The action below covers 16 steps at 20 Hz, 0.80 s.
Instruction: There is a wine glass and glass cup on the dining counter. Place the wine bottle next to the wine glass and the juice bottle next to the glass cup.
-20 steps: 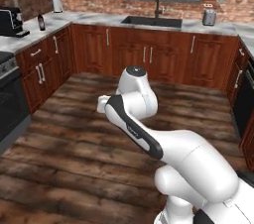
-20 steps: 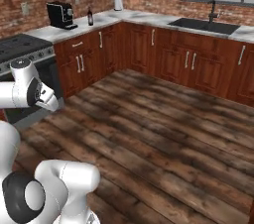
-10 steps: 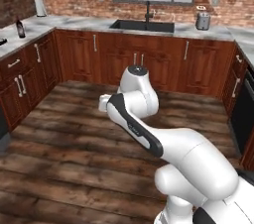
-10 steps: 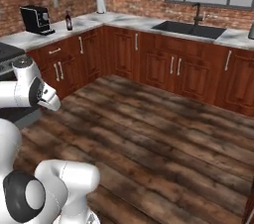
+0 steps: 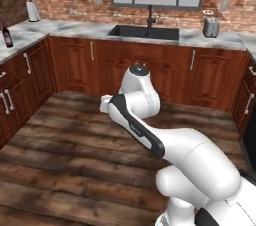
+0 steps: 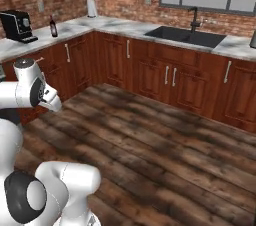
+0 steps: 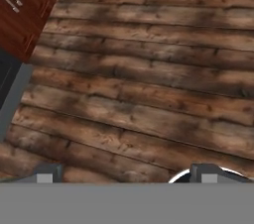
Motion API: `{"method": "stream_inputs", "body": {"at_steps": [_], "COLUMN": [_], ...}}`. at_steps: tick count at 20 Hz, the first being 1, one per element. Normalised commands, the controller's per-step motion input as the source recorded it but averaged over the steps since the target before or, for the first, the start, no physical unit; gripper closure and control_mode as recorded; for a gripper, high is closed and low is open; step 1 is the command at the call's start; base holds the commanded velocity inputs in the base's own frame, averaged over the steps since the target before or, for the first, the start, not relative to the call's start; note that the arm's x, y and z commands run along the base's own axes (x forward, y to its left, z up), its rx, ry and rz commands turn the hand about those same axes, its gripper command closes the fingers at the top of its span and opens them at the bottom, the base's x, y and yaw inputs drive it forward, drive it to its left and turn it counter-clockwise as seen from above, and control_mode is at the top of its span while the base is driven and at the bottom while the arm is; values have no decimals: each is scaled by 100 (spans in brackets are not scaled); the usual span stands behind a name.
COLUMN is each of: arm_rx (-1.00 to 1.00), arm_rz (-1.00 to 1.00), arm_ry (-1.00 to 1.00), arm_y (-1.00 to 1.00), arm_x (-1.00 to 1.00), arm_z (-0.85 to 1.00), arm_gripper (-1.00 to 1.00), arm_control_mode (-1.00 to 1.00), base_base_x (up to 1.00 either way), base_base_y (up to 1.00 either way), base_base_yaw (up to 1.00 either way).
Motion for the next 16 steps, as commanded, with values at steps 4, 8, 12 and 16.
{"method": "stream_inputs", "body": {"at_steps": [4, 8, 12, 16], "arm_rx": [0, 0, 0, 0], "arm_rz": [0, 0, 0, 0], "arm_ry": [0, 0, 0, 0], "arm_y": [0, 0, 0, 0], "arm_x": [0, 0, 0, 0], "arm_z": [0, 0, 0, 0], "arm_gripper": [-100, -100, -100, -100], "arm_control_mode": [100, 100, 100, 100], "base_base_x": [94, 94, 94, 94], "base_base_y": [0, 0, 0, 0], "base_base_yaw": [0, 0, 0, 2]}}
